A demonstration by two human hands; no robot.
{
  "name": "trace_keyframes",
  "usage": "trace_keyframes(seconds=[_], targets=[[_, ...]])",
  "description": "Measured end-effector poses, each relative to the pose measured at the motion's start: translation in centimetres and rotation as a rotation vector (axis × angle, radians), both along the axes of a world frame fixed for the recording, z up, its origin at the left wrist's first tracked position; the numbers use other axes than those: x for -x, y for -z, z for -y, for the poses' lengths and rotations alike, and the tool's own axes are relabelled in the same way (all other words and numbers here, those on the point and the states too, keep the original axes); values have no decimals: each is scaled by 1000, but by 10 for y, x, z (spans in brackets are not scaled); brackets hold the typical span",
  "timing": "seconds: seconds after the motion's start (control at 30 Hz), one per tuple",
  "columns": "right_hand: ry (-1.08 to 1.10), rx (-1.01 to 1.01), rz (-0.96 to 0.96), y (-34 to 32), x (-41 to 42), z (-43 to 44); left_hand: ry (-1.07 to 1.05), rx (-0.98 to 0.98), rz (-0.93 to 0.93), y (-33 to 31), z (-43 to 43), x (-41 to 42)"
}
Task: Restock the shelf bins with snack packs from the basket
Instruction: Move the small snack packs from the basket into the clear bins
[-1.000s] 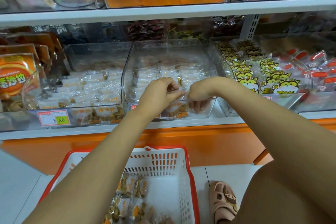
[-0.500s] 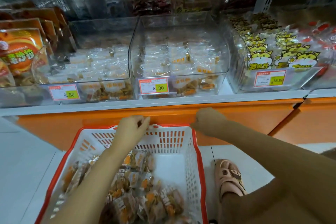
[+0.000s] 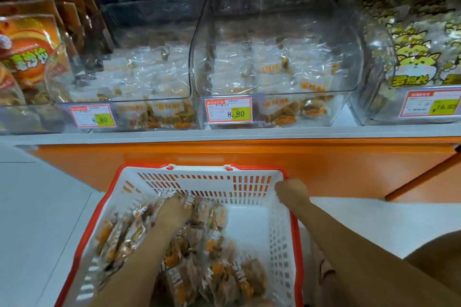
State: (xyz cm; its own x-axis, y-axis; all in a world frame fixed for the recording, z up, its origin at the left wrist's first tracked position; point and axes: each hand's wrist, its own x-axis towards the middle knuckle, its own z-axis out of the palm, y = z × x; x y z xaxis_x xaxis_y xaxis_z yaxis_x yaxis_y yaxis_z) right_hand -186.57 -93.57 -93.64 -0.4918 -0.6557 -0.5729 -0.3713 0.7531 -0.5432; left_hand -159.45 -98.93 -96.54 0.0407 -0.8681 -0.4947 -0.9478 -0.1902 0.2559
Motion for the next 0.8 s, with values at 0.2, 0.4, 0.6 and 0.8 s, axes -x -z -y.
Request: trace_keyframes(seconds=[0.2, 0.4, 0.6, 0.8], targets=[[-17, 30, -40, 8, 3, 16, -48, -24, 15, 9, 16, 21], [9, 88, -32, 17, 4, 15, -14, -77, 38, 22, 33, 34], [-24, 62, -39, 13, 5, 15, 189, -177, 95, 19, 37, 50], [-77, 77, -17, 2, 4, 10, 224, -8, 10, -7, 23, 53]])
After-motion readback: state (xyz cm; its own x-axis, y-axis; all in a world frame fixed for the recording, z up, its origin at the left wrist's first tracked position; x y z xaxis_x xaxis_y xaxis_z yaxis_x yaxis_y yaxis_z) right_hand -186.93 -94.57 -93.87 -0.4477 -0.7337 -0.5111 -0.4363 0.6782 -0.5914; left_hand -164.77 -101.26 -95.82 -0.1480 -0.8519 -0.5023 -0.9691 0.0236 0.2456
